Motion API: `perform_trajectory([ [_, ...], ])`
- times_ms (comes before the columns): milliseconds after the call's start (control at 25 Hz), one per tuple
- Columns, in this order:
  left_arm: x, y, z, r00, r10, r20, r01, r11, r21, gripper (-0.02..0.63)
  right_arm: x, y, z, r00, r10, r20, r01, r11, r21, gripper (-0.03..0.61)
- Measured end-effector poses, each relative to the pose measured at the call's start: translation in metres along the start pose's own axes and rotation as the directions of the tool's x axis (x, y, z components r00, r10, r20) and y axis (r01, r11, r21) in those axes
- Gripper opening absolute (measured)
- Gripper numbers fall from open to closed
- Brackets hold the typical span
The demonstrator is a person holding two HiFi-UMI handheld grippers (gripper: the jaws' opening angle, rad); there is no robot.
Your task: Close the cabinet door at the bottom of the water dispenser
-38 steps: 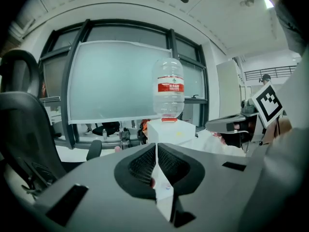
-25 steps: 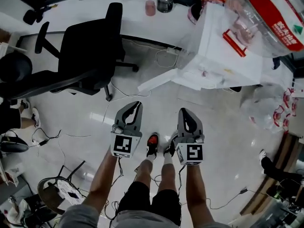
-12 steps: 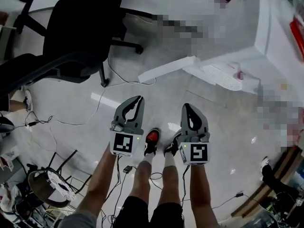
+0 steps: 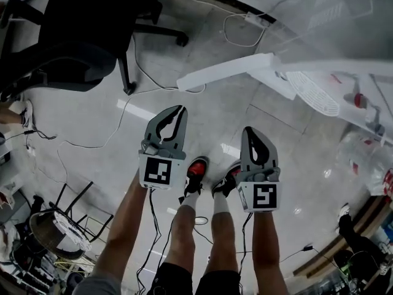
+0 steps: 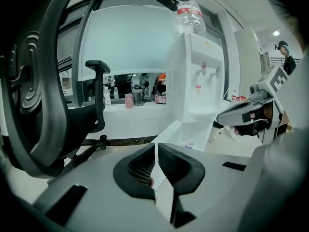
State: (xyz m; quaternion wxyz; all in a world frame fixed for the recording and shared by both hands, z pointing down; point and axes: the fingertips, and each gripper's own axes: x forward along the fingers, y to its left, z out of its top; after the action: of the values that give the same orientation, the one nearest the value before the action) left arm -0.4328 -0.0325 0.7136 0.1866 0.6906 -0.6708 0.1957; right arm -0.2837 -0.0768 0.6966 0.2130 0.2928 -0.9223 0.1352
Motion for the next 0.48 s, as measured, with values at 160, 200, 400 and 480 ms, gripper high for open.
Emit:
perform_trajectory([
  [160,0.016,0.005,-0.011,1.0,0.002,-0.023,-0.001,1.0,0.01,0.059,-0.001,0.0,-0.007,1.0,0.006,-0.016,-0.006,1.0,0.005,0.017],
  [200,0.02,0.007,-0.014,0.999,-0.003,-0.032,0.003,1.0,0.009,0.11,-0.001,-0.001,-0.007,1.0,0.007,-0.018,-0.007,1.0,0.007,0.017],
  [400,0.044,0.018,-0.029,0.997,0.002,-0.081,-0.001,1.0,0.018,0.191,-0.003,-0.004,-0.011,1.0,0.005,-0.018,-0.005,1.0,0.031,0.017],
  [480,0.052,0.026,-0.037,0.995,0.023,-0.099,-0.021,0.999,0.028,0.222,-0.003,-0.004,-0.014,1.0,0.002,-0.022,-0.001,0.999,0.04,0.017],
])
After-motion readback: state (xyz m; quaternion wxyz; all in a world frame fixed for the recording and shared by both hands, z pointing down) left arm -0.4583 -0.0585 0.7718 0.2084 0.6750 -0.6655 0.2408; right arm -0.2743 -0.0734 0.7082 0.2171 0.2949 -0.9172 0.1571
